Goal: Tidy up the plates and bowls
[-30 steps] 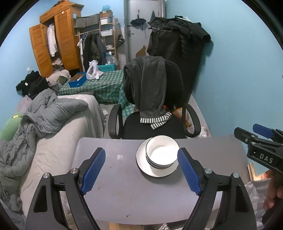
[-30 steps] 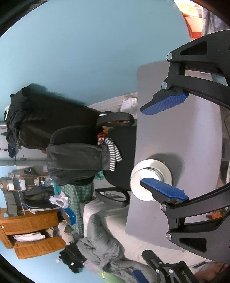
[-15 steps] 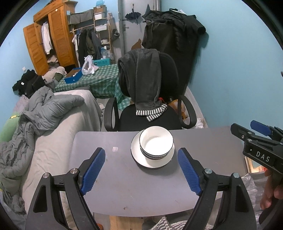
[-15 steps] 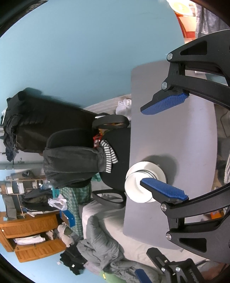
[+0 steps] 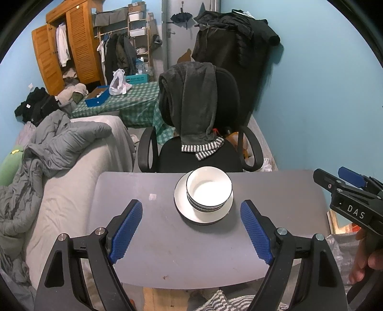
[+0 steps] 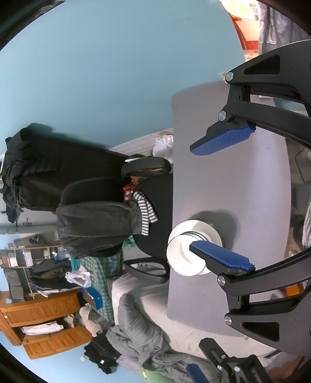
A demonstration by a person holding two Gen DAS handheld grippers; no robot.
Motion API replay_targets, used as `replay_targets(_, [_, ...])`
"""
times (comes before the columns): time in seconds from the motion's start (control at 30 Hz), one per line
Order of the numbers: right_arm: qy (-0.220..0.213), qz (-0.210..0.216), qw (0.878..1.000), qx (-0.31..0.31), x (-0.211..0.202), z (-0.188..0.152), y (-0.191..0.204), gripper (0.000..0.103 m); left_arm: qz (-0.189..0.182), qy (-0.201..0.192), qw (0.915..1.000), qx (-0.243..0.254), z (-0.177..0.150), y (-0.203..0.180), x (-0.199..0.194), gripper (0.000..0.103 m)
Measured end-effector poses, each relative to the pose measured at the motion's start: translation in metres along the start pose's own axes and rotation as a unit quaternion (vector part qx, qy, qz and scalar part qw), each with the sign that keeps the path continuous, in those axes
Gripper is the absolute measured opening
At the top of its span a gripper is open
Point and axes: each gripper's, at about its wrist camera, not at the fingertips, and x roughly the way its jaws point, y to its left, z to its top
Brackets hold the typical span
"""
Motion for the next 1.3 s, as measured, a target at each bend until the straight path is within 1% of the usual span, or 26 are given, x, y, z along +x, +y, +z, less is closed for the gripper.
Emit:
replay_targets(0.8, [0.002,0.002,1.000,-0.004,0.000,0.003,-0.001,0.073,-0.005,0.006,1.0000,-0.002,-0.001,-0.006,-0.002,0.085])
replay_targets(1.03, [0.005,0.001,1.000,-0.001,0.000,0.001,-0.005,0.073,0.001,0.008,1.0000,0.000,-0.006,-0.013,-0.001,0.085])
replay_targets(1.3, [0.005,0.001,1.000,-0.002,-0.001,-0.002,-0.005,0.073,0.005,0.011,0.9999,-0.006,-0.005,-0.010,-0.001,0.085])
